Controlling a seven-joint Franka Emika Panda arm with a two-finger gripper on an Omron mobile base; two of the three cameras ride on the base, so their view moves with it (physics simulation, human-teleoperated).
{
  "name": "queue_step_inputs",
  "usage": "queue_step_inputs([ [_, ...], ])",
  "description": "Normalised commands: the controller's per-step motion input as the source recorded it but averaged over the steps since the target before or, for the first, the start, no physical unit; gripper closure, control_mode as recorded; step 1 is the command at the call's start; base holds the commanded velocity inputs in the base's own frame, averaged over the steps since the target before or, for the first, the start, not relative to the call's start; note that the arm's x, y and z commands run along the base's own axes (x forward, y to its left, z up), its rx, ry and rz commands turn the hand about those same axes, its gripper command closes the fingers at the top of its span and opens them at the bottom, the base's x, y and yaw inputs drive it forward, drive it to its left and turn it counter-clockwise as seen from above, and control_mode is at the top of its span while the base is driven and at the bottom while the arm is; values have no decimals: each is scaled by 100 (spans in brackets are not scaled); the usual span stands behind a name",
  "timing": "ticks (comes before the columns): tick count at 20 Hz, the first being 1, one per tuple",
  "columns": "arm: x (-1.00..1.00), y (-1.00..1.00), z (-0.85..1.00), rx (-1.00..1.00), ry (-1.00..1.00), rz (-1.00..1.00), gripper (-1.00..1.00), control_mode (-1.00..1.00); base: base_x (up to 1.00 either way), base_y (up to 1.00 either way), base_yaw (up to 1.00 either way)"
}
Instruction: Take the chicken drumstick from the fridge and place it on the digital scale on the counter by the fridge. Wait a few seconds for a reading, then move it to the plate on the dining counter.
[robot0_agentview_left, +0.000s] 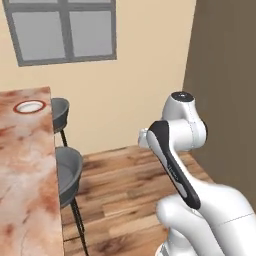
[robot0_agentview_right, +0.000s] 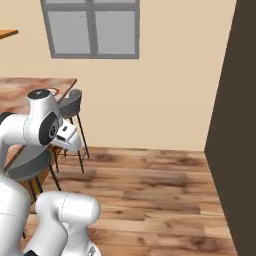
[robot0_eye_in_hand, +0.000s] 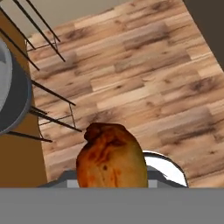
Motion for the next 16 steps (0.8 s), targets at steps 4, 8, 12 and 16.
queue_step_inputs([
  [4, 0, 0, 0, 0, 0, 0, 100, 100, 100, -41, 59],
  [8, 0, 0, 0, 0, 0, 0, 100, 100, 82, -56, 60],
  [12, 0, 0, 0, 0, 0, 0, 100, 100, 39, -67, 64],
  [16, 0, 0, 0, 0, 0, 0, 100, 100, 17, -68, 67],
])
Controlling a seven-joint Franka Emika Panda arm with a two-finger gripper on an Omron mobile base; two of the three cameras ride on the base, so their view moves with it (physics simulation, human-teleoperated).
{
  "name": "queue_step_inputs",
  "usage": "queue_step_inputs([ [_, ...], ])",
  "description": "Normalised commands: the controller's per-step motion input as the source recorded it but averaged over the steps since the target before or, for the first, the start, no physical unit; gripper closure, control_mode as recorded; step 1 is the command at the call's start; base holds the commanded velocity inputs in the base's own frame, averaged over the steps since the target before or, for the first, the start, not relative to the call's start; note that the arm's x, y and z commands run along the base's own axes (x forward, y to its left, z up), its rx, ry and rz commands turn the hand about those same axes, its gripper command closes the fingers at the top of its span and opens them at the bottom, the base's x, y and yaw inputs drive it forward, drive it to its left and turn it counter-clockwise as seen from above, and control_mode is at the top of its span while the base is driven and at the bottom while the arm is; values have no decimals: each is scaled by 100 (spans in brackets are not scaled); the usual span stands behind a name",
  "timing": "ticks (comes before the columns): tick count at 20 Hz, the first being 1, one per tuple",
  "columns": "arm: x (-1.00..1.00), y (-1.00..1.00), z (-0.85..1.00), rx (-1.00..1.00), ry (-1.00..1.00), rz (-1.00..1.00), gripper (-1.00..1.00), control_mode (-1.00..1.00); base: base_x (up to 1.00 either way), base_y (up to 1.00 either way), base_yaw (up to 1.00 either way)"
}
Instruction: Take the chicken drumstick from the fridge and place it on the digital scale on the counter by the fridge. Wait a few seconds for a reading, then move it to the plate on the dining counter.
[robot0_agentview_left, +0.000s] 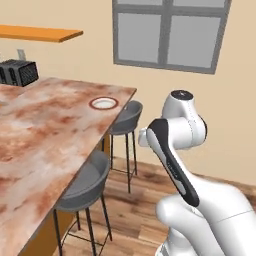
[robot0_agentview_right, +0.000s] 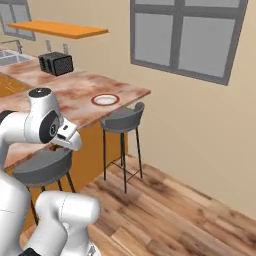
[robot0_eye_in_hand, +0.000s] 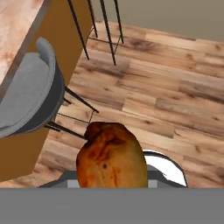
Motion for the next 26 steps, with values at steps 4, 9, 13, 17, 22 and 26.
queue_step_inputs([
  [4, 0, 0, 0, 0, 0, 0, 100, 100, 15, -71, 66],
  [9, 0, 0, 0, 0, 0, 0, 100, 100, 22, -74, 64],
  [13, 0, 0, 0, 0, 0, 0, 100, 100, 28, -89, 57],
  [17, 0, 0, 0, 0, 0, 0, 100, 100, 43, -99, 48],
  [22, 0, 0, 0, 0, 0, 0, 100, 100, 40, -100, 42],
  [26, 0, 0, 0, 0, 0, 0, 100, 100, 51, -97, 37],
])
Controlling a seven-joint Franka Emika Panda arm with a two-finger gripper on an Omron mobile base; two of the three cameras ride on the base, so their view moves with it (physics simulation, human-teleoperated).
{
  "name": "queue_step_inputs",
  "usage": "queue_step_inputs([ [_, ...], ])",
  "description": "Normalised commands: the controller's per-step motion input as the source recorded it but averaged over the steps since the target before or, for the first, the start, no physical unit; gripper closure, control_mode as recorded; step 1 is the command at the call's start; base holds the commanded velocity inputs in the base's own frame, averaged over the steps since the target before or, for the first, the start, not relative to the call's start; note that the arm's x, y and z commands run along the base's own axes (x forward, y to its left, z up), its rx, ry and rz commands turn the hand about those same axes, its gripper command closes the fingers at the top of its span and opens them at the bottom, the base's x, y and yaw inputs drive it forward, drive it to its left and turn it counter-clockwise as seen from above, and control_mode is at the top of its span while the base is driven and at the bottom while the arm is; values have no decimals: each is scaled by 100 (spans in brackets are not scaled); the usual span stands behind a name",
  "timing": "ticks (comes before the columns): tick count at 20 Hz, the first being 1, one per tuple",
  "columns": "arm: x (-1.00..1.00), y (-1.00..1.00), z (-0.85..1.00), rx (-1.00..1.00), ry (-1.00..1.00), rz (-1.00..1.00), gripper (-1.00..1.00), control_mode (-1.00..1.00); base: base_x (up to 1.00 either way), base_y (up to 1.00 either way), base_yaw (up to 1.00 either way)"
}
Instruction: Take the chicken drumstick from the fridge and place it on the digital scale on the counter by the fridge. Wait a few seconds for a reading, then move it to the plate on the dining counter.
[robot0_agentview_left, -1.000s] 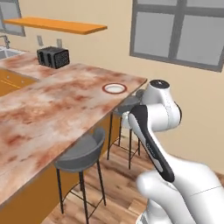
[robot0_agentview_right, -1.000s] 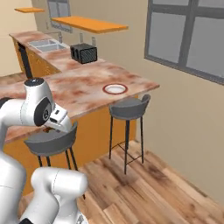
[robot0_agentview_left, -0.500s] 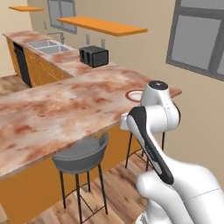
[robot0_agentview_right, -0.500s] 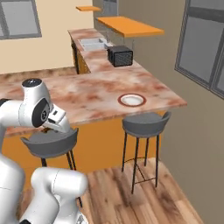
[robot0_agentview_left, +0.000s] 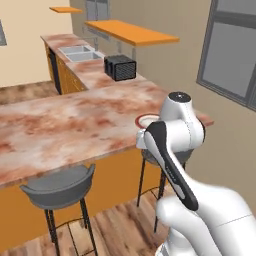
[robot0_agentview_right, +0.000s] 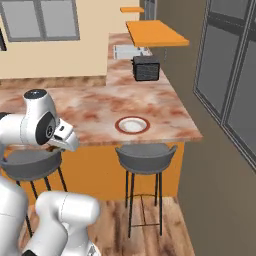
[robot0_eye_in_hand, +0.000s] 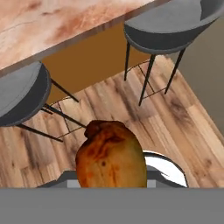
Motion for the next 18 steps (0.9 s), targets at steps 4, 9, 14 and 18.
queue_step_inputs([
  [4, 0, 0, 0, 0, 0, 0, 100, 100, 80, -82, 34],
  [9, 0, 0, 0, 0, 0, 0, 100, 100, 97, -57, 15],
  [14, 15, -5, -2, 0, 4, 0, 100, -100, 74, -28, 0],
  [18, 87, -38, -21, 0, 16, 0, 100, -100, 0, 0, 0],
])
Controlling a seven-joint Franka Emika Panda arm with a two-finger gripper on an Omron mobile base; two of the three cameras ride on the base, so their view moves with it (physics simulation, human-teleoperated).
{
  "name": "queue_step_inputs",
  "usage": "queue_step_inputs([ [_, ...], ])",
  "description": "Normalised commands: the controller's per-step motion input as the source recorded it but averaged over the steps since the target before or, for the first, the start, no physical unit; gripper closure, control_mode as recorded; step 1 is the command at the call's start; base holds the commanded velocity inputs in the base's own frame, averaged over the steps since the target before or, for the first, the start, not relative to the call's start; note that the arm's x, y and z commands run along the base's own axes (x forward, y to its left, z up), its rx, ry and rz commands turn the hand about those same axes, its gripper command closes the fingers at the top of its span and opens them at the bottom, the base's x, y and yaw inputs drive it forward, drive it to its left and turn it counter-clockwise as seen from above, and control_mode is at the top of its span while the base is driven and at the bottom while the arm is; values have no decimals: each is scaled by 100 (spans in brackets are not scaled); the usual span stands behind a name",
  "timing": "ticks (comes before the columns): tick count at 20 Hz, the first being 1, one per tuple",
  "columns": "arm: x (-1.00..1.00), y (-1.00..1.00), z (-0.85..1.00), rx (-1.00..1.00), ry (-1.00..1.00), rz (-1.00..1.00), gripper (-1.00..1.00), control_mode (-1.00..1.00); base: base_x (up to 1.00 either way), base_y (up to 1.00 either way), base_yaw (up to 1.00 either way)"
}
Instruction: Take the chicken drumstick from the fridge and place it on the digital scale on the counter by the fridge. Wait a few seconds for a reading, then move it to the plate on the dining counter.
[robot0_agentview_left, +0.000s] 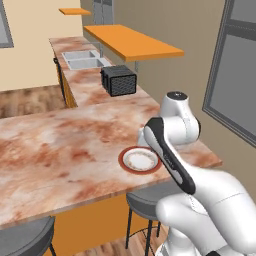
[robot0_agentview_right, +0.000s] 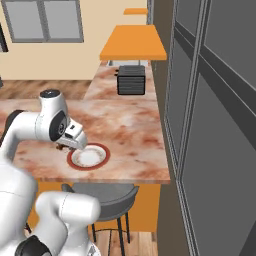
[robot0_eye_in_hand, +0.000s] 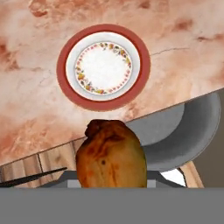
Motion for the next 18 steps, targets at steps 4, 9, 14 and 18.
queue_step_inputs([
  [4, 100, -38, -53, 0, 15, 0, 100, -100, 0, 0, 0],
  [9, 99, -5, -70, -1, 5, 5, 100, -100, 0, 0, 0],
  [14, 84, 9, -88, -6, 0, 8, 100, -100, 0, 0, 0],
  [18, 50, 9, -65, -6, 0, 7, 100, -100, 0, 0, 0],
])
